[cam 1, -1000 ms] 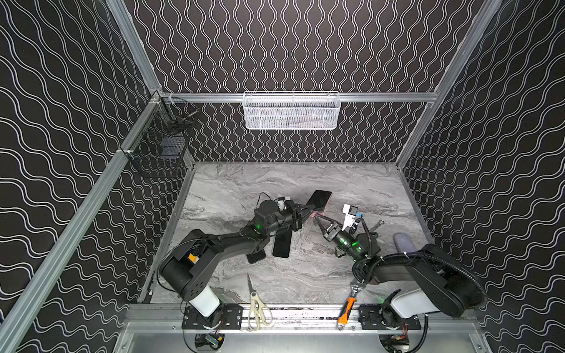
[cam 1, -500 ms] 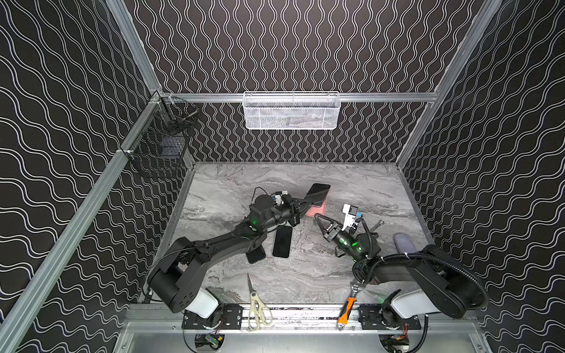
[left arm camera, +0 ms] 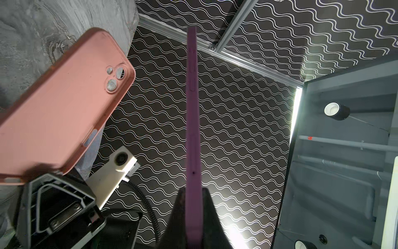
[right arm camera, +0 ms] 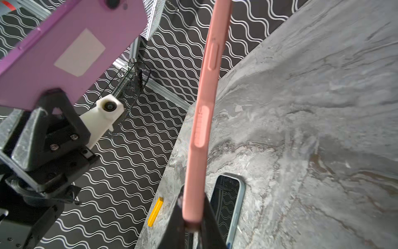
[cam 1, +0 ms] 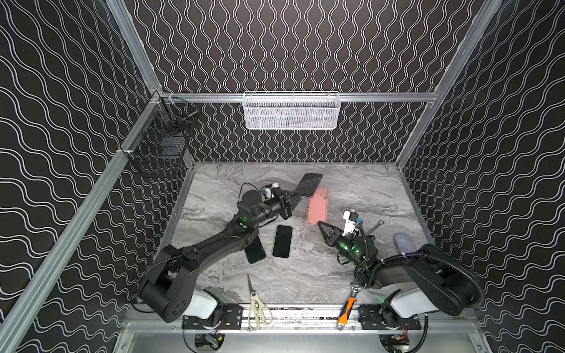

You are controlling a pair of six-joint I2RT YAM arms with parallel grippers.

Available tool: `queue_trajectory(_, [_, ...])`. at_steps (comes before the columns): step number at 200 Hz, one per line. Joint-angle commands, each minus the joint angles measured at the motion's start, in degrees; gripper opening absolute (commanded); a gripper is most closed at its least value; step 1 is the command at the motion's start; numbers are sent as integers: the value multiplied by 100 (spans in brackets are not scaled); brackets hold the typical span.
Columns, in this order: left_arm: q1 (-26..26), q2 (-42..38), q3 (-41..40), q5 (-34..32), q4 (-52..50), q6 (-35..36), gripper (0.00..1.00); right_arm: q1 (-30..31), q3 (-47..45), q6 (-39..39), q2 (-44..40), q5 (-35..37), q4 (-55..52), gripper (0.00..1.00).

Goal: Take the phone out of the phone case
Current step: Remove the phone case from the phone, then place the phone case at the middle-right of the table.

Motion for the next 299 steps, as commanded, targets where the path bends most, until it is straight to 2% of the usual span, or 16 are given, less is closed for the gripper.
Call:
queue_trajectory(1, [208, -26, 20, 162, 392, 391, 0, -153, 70, 25, -310, 36, -792, 0])
queue_trajectory(52, [594, 327, 121, 556, 392, 1145, 0, -860, 638, -518, -1103, -484, -3394, 0])
queue_trajectory(91, [816, 485, 293, 793, 394, 1824, 0, -1646, 1057, -970, -1262, -1122, -4769, 2])
queue_trajectory(115, [943, 578, 276, 914, 401, 2008, 0, -2009, 1380, -1331, -1198, -1456, -5529, 2])
queue_trajectory(155, [1052, 666, 249, 1011, 418, 2229, 0, -2594, 1703, -1708, -753, -2145, -6170, 3])
queue_trajectory(195, [1079, 732, 147, 981, 427, 2341, 0, -2928, 1804, -1951, -356, -2421, -6348, 7])
queue_trajectory(241, [1075, 679, 7, 869, 436, 2438, 0, -3065, 1970, -2174, -257, -2253, -6663, 11])
queue_trajectory(299, [1074, 717, -104, 795, 436, 2481, 0, -3102, 2159, -2265, -147, -1777, -7165, 21])
